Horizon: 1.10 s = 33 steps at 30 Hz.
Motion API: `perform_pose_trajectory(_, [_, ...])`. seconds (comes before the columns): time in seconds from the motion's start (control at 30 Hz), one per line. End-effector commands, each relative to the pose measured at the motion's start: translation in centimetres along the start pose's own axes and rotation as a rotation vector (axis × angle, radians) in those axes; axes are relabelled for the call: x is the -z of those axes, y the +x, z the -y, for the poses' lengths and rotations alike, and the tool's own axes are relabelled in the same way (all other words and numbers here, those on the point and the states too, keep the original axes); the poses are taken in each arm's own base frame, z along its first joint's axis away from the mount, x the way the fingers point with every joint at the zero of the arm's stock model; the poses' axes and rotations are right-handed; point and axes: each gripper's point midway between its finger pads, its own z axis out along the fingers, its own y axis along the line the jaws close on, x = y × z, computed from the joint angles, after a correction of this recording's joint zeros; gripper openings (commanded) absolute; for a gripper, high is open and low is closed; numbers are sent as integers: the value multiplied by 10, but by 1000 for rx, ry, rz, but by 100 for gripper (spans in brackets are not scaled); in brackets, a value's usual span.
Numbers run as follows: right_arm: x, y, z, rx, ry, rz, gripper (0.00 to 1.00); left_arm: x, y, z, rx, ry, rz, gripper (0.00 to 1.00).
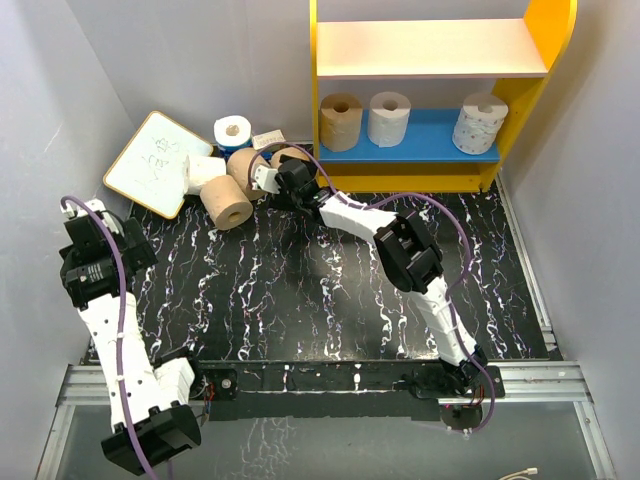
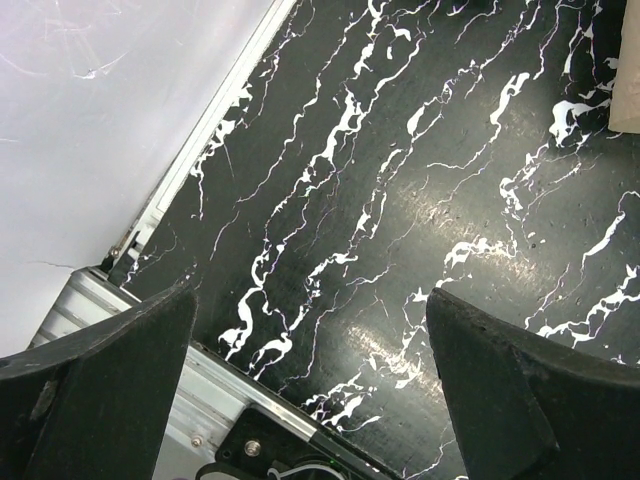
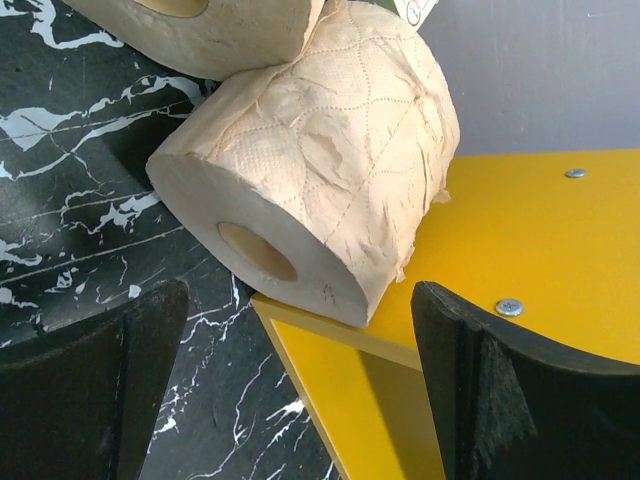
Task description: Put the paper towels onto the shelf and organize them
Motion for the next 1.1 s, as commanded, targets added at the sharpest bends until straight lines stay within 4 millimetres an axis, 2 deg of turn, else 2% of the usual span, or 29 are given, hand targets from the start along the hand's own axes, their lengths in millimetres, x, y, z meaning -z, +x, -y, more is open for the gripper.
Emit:
perform_pose_trajectory(0.0, [1, -25, 39, -22, 110, 61, 92, 3, -1, 0, 28, 8, 24, 98])
perform_pose_trajectory(0.27, [-9, -21, 51, -54, 130, 68, 91, 5, -2, -1, 33, 16, 33, 98])
perform_pose_trajectory(0.47, [-21, -6, 57, -79, 130, 51, 91, 4, -2, 0, 32, 22, 32, 98])
perform_pose_trajectory(0.77, [-36, 6, 54, -54, 142, 32, 89, 4, -2, 1, 30, 32, 30, 98])
perform_pose_trajectory(0.87, [-41, 9, 60, -59, 158, 34, 80, 3, -2, 1, 30, 31, 28, 98])
perform_pose_trajectory(1.07, [-47, 13, 67, -66, 182, 49, 43, 2, -2, 3, 27, 43, 24, 98])
